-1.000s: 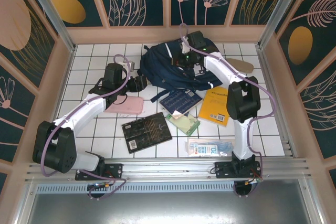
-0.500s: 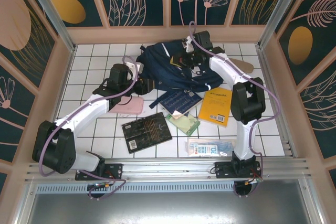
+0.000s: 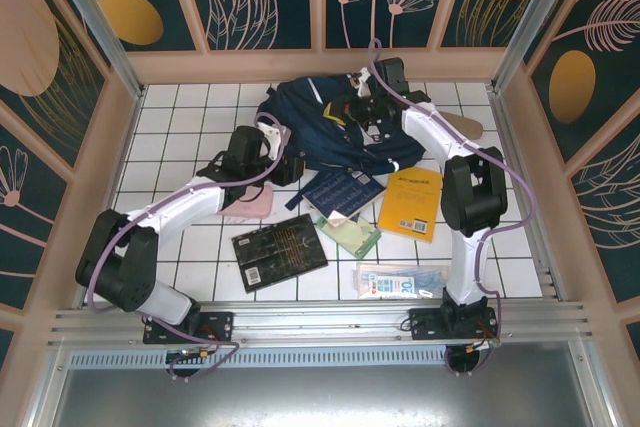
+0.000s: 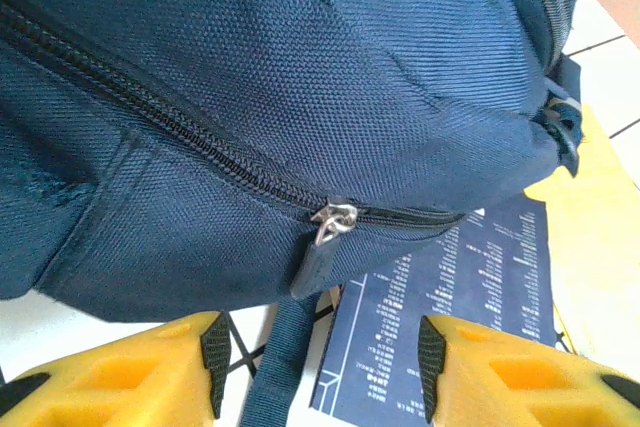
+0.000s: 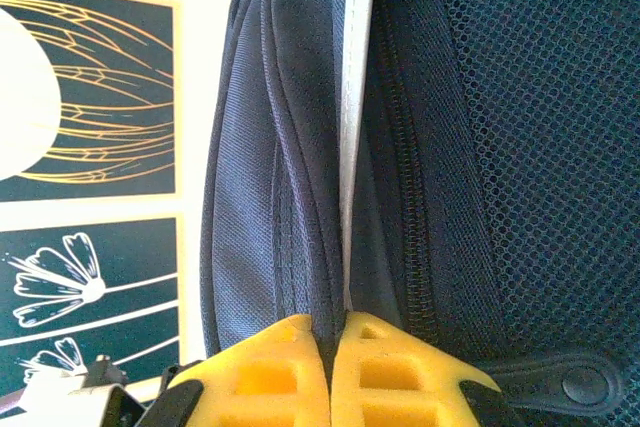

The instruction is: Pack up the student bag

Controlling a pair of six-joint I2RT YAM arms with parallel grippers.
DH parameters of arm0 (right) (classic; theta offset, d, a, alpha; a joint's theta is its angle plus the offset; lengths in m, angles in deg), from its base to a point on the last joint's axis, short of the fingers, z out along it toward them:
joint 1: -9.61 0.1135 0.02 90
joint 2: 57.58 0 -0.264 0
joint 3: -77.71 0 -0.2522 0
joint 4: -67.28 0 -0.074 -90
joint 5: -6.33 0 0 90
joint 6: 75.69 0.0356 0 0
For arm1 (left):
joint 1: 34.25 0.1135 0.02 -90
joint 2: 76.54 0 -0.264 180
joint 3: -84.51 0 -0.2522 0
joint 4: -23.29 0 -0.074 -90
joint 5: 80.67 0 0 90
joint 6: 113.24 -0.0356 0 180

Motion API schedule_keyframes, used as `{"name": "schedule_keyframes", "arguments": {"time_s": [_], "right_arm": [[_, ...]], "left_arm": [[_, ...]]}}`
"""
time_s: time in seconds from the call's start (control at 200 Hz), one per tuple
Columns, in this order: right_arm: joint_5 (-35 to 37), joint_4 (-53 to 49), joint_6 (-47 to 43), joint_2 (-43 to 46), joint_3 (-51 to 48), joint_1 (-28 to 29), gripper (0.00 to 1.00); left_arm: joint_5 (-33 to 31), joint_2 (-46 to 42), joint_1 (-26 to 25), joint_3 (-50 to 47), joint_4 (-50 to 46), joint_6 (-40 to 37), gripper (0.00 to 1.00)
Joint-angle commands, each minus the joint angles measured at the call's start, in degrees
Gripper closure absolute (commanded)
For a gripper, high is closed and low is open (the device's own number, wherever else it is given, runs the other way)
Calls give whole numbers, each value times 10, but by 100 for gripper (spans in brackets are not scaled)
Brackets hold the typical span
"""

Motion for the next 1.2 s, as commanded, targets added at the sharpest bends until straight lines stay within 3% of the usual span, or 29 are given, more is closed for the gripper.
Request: {"name": "schedule_keyframes", "arguments": {"time_s": [0.0,0.22,0.41,0.611,0.861,1.196], "right_arm": [[-67,73,30,45,7,1,100],[-80,92,47,49,-4,1,100],[-89,106,57,58,-17,1,100],[-95,111,60,60,-24,0,100],[-91,108,57,54,-24,-1,100],[-12,-27,-78,47,8,0,100]], "left_arm": [[-39,17,-16,34,4,-31,46],[-113,52,-30,65,-8,-36,49],[-158,88,-32,98,-24,-55,61],[-148,104,-34,105,-28,-66,70],[-130,102,-42,102,-26,-68,100],[-152,58,-42,94,-59,-92,100]]}}
